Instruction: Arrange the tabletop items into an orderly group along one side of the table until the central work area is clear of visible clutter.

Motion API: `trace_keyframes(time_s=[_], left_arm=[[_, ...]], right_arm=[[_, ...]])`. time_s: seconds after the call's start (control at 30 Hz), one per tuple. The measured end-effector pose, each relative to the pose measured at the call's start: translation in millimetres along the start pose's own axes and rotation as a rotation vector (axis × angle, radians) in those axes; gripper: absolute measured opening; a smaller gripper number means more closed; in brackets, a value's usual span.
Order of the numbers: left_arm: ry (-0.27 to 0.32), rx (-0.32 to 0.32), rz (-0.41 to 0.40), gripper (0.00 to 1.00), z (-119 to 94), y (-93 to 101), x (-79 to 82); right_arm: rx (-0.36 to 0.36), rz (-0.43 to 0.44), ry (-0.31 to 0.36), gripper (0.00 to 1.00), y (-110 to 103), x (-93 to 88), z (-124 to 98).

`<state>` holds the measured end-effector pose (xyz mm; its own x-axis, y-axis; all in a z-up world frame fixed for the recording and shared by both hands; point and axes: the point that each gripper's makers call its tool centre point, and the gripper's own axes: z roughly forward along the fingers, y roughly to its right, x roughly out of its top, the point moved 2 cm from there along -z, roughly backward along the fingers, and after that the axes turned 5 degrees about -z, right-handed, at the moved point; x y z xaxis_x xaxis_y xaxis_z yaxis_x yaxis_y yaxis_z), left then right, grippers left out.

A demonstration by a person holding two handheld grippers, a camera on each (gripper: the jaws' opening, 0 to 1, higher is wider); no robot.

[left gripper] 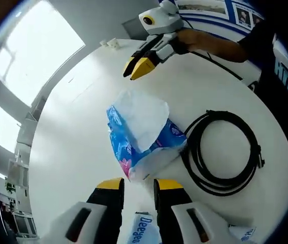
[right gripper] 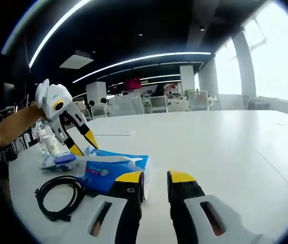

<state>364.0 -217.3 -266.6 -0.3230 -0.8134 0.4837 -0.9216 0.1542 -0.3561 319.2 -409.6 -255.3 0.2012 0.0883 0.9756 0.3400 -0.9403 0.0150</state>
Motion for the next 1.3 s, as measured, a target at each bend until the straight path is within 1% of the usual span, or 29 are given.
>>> trace_keyframes(time_s=[0.13,0.17,0.23,0.3,0.4,0.47,0.57,0.7,0.83,0.9,1.07,1.2,1.23,1.3], left_arm=[[0.015,0.051,0.001,0.31,-10.1,1.9,4.3],[0.012,0.058,-0.003,0.32,-14.3,4.6,4.7],[0.024,0.072,0.001,0.34,-19.9,7.2,6.8],[0.038,0.094,-0.006,0.38,-26.6,8.5,8.7],[0.048,0.112,-0.002,0.41,-35.3,12.3,10.4],[0.051,0.136,-0.003,0.46,-40.5,12.9,10.7],[0.04,0.167,0.004,0.54,-48.2,16.6,8.4],[0.043,0.174,-0.014,0.54,-56.2,21.6,7.2],[0.042,0.187,-0.014,0.54,-63.4,26.6,4.8],[0.056,0.178,-0.016,0.54,-66.1,30.5,5.2],[0.061,0.193,-0.029,0.54,-72.2,30.9,2.5],[0.052,0.219,-0.046,0.58,-80.0,31.3,-3.2],[0.052,0.222,-0.052,0.59,-81.3,31.3,-4.0],[0.059,0.254,-0.089,0.62,-86.7,28.8,-6.1]], right_arm=[[0.003,-0.02,0.021,0.17,-3.4,11.6,-3.0],[0.012,-0.036,0.018,0.18,-6.1,15.0,-2.7],[0.032,-0.045,0.012,0.2,-11.4,18.7,-1.9],[0.033,-0.065,0.027,0.2,-16.1,25.6,-2.1],[0.048,-0.085,0.036,0.22,-23.8,33.0,-2.2],[0.056,-0.099,0.038,0.24,-28.4,36.2,-2.3],[0.082,-0.131,0.04,0.26,-38.5,42.3,-2.4],[0.099,-0.149,0.044,0.26,-46.4,48.6,-1.4],[0.115,-0.168,0.045,0.26,-54.9,54.0,1.2],[0.121,-0.173,0.046,0.26,-58.8,56.0,2.2],[0.137,-0.189,0.04,0.27,-65.5,58.1,6.8],[0.161,-0.208,0.02,0.32,-74.4,57.3,12.7],[0.161,-0.212,0.023,0.35,-75.7,58.0,13.4],[0.168,-0.235,0.017,0.44,-79.9,58.1,17.0]])
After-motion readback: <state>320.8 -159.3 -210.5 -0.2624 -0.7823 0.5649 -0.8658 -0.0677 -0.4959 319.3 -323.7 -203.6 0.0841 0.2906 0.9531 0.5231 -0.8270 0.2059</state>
